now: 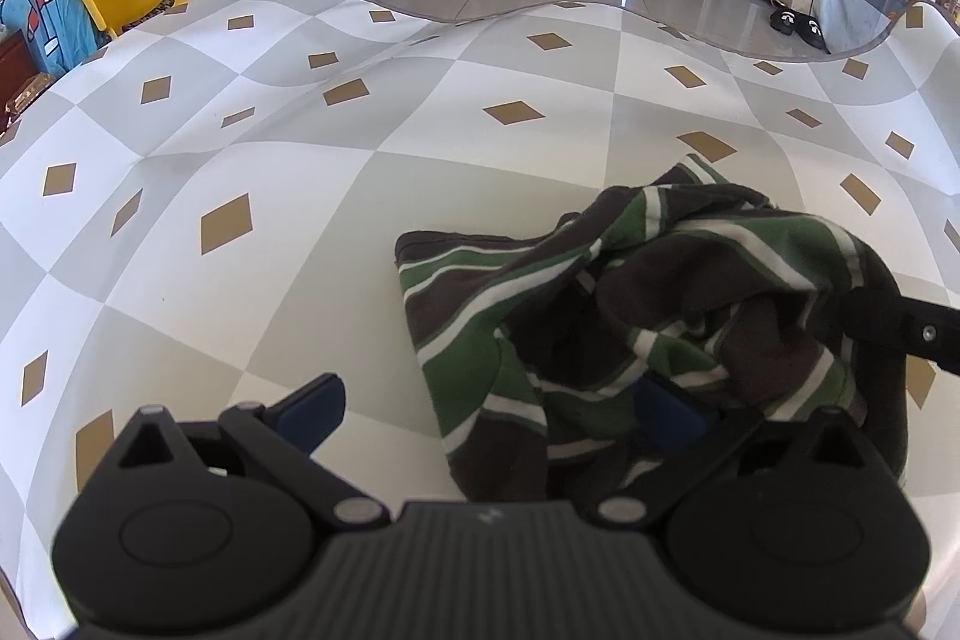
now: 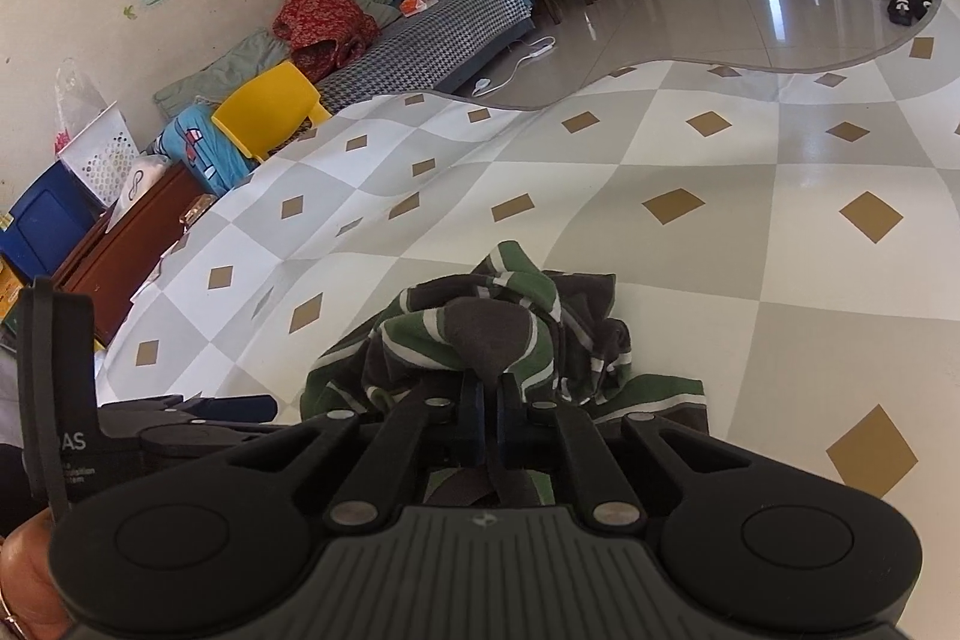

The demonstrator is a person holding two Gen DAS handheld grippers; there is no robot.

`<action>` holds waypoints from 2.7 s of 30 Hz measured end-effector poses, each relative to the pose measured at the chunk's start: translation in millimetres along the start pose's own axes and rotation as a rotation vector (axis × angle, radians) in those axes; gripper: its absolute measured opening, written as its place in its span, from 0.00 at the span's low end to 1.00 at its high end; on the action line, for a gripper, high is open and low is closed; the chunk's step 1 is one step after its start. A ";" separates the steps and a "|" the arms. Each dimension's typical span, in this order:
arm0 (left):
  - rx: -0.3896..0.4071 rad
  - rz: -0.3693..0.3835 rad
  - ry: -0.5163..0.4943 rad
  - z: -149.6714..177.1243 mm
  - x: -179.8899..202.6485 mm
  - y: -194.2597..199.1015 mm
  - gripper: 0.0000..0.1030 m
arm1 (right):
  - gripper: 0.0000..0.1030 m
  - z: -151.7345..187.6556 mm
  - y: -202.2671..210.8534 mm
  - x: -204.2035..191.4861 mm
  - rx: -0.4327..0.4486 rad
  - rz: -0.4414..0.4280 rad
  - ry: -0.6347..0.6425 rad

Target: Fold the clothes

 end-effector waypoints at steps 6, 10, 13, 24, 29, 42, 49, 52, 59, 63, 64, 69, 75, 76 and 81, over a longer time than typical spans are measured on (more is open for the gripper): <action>0.050 0.066 0.028 -7.1 -3.7 21.5 1.00 | 0.05 3.6 3.6 -19.0 -0.019 -0.027 0.074; 0.086 0.112 0.046 -11.9 -6.3 36.4 1.00 | 0.05 9.8 2.0 -30.6 -0.047 -0.042 0.119; 0.108 0.146 0.056 -14.8 -7.9 46.4 1.00 | 0.05 14.6 -0.1 -39.5 -0.067 -0.057 0.160; 0.004 0.175 -0.013 6.5 1.4 23.4 1.00 | 0.09 25.3 -6.9 -50.4 -0.123 -0.079 0.217; -0.045 0.113 0.023 12.4 -7.9 5.7 1.00 | 0.19 23.5 -0.9 -38.6 -0.133 -0.019 0.192; -0.110 0.058 0.062 21.5 -26.2 -11.0 1.00 | 0.38 20.6 -15.4 8.2 -0.113 0.106 -0.077; -0.114 0.061 0.051 26.1 -30.6 -13.3 1.00 | 0.41 20.4 -38.9 26.1 -0.111 0.139 -0.215; -0.120 0.067 0.054 27.4 -34.0 -14.9 1.00 | 0.41 20.5 -47.4 30.8 -0.113 0.141 -0.256; -0.133 0.072 0.052 30.5 -37.7 -17.4 1.00 | 0.41 23.1 -65.6 36.2 -0.128 0.146 -0.315; -0.138 0.071 0.049 32.5 -38.4 -18.2 1.00 | 0.41 24.4 -71.3 39.4 -0.123 0.144 -0.352; -0.139 0.072 0.050 32.8 -38.6 -18.4 1.00 | 0.41 24.2 -72.4 39.8 -0.122 0.141 -0.358; -0.140 0.073 0.047 33.7 -38.8 -18.5 1.00 | 0.13 17.7 -72.5 35.2 -0.096 0.137 -0.329; -0.138 0.069 0.050 33.6 -36.5 -17.9 1.00 | 0.06 1.8 -55.4 31.6 -0.014 0.135 -0.293; -0.136 0.069 0.051 33.4 -35.8 -17.7 1.00 | 0.06 -2.0 -50.7 32.0 0.005 0.129 -0.291; -0.120 0.079 0.044 31.9 -28.9 -14.5 1.00 | 0.06 -17.6 -27.9 33.7 0.089 0.086 -0.303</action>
Point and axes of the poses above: each gripper's, at about its wrist camera, not at the fingertips, and y roughly against the way its jaws point, x to its right, z to its underside, the point moved 2 cm from there along -y, roughly the way its jaws point, and after that the axes turned 14 degrees about y, right-handed, at the moved point
